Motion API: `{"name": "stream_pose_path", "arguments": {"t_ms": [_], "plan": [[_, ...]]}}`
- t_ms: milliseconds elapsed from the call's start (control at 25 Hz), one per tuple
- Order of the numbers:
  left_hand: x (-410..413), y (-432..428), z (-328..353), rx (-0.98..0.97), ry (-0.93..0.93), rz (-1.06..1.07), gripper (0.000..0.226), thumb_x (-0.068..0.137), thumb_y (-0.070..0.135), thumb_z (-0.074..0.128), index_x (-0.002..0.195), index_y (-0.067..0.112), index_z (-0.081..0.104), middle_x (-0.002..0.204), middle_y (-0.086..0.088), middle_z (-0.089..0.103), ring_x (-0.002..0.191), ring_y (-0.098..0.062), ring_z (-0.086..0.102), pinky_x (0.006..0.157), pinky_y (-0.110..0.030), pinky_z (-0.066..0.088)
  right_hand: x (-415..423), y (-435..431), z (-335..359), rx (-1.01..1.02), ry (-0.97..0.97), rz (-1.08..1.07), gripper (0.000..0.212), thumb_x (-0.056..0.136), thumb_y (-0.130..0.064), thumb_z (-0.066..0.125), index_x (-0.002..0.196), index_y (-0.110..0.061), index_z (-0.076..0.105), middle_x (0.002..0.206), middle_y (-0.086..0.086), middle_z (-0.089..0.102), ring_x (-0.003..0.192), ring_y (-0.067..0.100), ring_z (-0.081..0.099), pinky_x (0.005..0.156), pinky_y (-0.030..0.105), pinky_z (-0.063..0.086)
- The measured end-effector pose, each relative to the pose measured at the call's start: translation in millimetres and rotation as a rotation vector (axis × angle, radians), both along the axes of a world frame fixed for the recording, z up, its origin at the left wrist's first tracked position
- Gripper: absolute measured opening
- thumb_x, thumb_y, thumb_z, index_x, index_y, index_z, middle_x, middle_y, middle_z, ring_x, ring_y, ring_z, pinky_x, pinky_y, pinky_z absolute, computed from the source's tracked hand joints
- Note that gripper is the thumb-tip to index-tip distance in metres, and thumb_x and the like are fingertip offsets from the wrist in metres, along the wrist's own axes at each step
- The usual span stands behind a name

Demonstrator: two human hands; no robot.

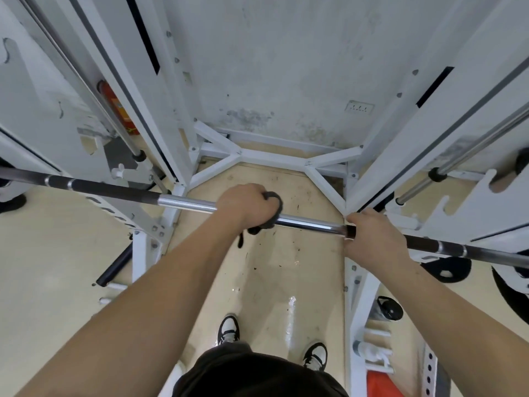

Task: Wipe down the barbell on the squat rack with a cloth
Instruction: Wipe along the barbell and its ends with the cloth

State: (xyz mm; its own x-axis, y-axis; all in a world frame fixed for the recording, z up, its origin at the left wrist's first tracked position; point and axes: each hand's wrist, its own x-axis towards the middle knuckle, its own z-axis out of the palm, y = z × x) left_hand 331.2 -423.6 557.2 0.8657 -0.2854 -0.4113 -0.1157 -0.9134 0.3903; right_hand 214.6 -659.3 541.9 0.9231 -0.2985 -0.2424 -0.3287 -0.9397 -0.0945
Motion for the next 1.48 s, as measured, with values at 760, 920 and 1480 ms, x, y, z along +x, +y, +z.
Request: {"name": "stream_pose_path", "arguments": {"t_ms": [760,920,1480], "plan": [[-90.2,88.2,-20.0,-0.884,-0.324,1.294,0.012,0.094,0.019,0.06,0.106,0.02,0.057,0.088,0.003,0.062,0.081,-0.02,0.063,0.07,-0.033,0.05,29.6,47.1,1.7,0.1,-0.179,0.182,0.033,0.088,-0.034,0.07,0.12,-0.024,0.068,0.109,-0.004,0.06,0.096,0.018,0.059,0.067,0.031,0.048],[-58.9,108.8,-26.8,-1.003,-0.362,1.462,0.032,0.096,0.018,0.058,0.125,0.017,0.046,0.11,0.001,0.062,0.096,-0.014,0.065,0.077,-0.03,0.052,37.3,60.8,-5.7,0.106,-0.157,0.165,0.04,0.088,-0.031,0.07,0.127,-0.024,0.065,0.115,-0.002,0.06,0.101,0.02,0.06,0.068,0.032,0.048],[-98.7,-53.3,-49.4,-1.061,0.168,1.225,0.047,0.085,0.01,0.074,0.119,0.013,0.042,0.105,-0.006,0.066,0.09,-0.013,0.067,0.083,-0.034,0.054,-3.8,5.6,-10.3,0.059,-0.186,0.121,0.037,0.081,-0.018,0.072,0.118,-0.018,0.069,0.107,0.0,0.057,0.105,0.024,0.054,0.077,0.042,0.056]]}}
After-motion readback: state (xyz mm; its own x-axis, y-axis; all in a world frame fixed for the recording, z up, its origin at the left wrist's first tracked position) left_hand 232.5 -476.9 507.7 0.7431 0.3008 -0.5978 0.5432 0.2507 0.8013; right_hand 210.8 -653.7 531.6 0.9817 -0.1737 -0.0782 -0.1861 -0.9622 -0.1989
